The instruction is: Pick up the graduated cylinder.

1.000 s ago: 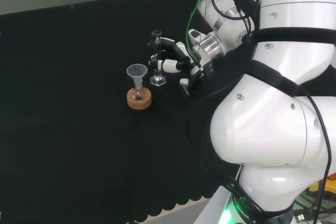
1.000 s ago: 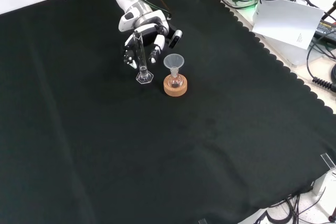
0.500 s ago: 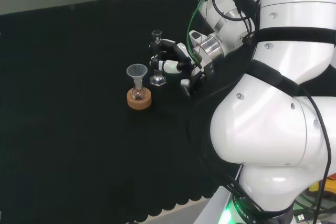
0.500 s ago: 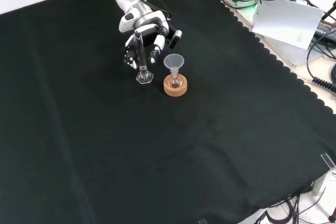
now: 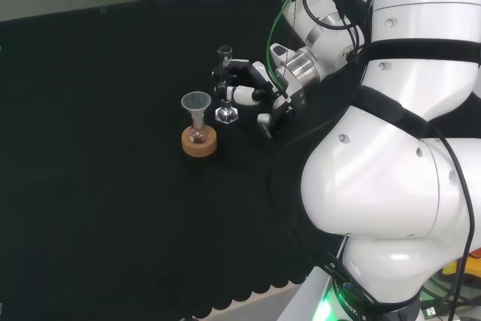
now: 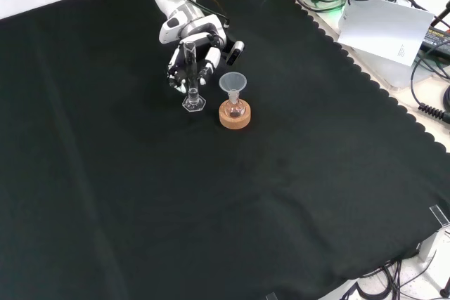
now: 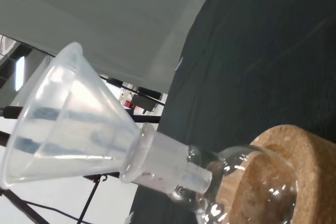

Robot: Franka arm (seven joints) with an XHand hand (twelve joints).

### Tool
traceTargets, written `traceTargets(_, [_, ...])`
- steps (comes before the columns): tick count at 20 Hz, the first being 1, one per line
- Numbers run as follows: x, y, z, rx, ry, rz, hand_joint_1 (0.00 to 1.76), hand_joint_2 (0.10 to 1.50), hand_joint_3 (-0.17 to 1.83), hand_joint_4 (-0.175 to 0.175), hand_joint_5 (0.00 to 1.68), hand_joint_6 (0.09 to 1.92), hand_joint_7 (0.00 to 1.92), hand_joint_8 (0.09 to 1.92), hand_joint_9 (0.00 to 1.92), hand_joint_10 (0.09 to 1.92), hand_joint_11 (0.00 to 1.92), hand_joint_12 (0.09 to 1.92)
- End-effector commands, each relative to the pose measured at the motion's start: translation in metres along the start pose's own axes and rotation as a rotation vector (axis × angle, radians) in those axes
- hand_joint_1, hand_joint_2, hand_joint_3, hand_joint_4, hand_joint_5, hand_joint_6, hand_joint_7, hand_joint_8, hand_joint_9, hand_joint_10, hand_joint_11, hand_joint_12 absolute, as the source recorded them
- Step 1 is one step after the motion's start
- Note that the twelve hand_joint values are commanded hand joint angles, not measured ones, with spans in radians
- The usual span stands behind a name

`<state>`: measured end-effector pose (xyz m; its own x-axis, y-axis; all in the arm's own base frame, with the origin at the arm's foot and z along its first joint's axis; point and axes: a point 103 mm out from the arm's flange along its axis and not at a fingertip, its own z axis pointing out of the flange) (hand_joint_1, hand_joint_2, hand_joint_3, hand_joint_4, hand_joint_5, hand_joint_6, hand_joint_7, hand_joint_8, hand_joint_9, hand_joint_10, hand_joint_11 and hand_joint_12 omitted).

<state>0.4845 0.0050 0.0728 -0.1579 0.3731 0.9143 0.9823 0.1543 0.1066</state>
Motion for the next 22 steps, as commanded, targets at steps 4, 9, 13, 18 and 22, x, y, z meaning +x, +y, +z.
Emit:
traceTargets(4, [0.004,0.002,-0.006,-0.051,-0.039,0.014,1.26,1.09,-0.01,-0.137,1.01,0.94,0.94,0.89,1.2,0.46,1.0,0.97])
traceTargets(9, [0.012,0.004,-0.014,-0.05,-0.082,-0.001,1.38,1.08,0.0,-0.175,0.99,0.97,0.86,1.14,1.19,0.71,1.06,0.92])
traceTargets(13, [0.021,0.005,-0.024,-0.032,-0.177,-0.024,1.39,1.07,0.0,-0.175,1.01,0.92,0.89,1.11,1.23,0.64,1.08,0.9])
traceTargets(18, [0.027,0.008,-0.029,0.023,-0.265,-0.041,1.39,1.06,0.0,-0.175,1.04,0.89,0.92,1.07,1.26,0.6,1.09,0.89])
traceTargets(22, [0.032,0.008,-0.031,0.057,-0.349,-0.049,1.39,1.05,0.0,-0.175,1.06,0.85,0.94,1.04,1.28,0.56,1.1,0.88])
